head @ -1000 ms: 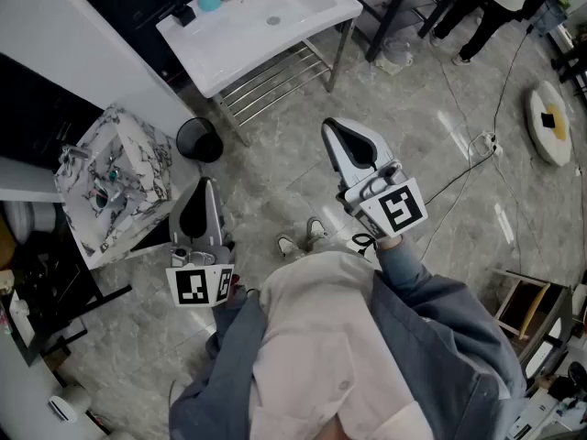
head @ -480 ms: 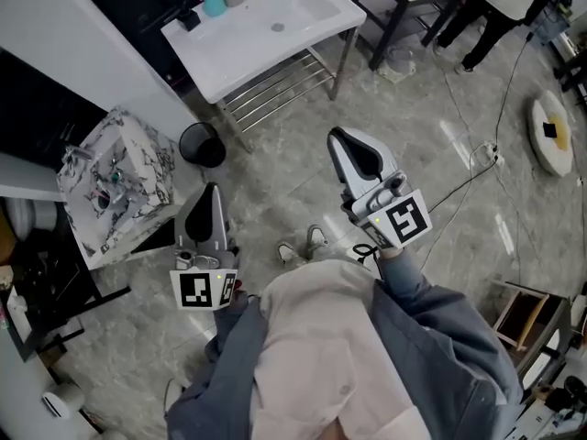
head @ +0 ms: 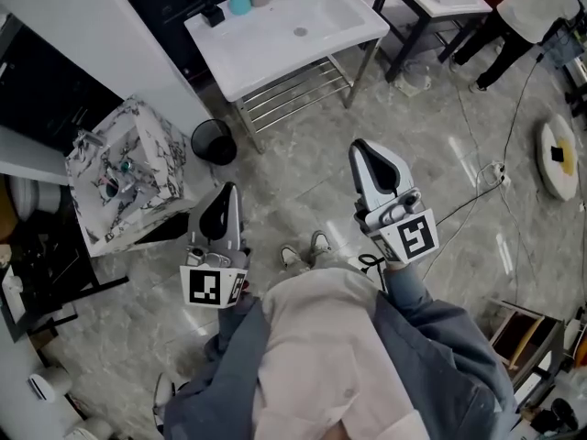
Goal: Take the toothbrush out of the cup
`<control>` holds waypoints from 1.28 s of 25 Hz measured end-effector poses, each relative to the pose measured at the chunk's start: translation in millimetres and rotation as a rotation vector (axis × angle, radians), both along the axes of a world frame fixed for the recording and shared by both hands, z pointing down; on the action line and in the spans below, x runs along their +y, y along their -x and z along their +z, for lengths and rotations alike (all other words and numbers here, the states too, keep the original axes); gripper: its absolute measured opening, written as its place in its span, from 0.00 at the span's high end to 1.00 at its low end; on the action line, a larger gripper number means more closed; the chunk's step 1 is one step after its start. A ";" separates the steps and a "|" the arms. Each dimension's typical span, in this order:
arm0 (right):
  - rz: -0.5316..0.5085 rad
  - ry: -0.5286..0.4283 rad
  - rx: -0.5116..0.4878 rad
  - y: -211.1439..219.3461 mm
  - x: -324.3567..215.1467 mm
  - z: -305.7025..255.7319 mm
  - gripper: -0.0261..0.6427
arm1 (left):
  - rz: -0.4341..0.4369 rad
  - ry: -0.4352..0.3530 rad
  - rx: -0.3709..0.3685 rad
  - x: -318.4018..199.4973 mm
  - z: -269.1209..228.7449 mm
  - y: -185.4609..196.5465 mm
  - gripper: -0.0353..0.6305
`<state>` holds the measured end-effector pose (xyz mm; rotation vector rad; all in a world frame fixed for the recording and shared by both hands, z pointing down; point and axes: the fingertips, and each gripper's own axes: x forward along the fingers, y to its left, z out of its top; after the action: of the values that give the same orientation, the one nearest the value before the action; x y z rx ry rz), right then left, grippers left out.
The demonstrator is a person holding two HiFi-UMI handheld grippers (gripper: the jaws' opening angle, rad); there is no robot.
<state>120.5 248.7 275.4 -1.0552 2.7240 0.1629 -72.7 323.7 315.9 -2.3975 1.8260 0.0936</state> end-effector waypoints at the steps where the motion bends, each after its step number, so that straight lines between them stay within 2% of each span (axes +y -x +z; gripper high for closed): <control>1: -0.002 -0.004 -0.009 2.2 0.9 -2.6 0.95 | 0.001 0.001 -0.001 0.5 0.1 1.6 0.85; 17: 0.026 -0.024 -0.007 29.4 8.9 -10.2 0.95 | 0.004 0.003 0.010 6.5 5.7 31.5 0.85; 25: 0.061 -0.016 0.045 43.9 12.0 -0.8 0.95 | 0.017 -0.009 0.015 5.1 3.9 48.7 0.85; 32: 0.059 -0.020 0.044 57.8 11.5 -2.5 0.95 | 0.000 -0.029 -0.004 2.7 -5.4 57.7 0.85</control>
<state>62.7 260.2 272.9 -1.1403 2.7254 0.2251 -130.4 326.4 310.6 -2.3766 1.8109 0.1144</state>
